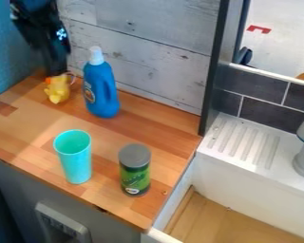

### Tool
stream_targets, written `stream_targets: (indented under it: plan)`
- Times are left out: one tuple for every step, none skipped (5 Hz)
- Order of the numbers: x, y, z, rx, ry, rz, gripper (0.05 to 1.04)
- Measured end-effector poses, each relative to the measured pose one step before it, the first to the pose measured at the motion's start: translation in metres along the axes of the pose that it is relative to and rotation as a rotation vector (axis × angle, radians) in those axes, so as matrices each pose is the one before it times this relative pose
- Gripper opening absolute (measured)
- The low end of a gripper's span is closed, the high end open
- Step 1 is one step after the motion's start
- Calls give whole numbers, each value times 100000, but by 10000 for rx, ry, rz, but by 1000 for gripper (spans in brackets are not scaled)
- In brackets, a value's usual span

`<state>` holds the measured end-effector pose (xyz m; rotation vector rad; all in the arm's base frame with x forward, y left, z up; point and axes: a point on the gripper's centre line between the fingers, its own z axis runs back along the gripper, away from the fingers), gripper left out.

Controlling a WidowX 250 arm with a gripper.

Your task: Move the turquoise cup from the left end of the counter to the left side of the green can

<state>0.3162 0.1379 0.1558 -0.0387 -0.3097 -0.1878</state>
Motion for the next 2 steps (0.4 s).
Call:
stream_targets:
  plan:
    - [1107, 3676, -2406, 523, 619, 523, 1003]
    - [-57, 1633, -2015, 429, 581, 402, 1003]
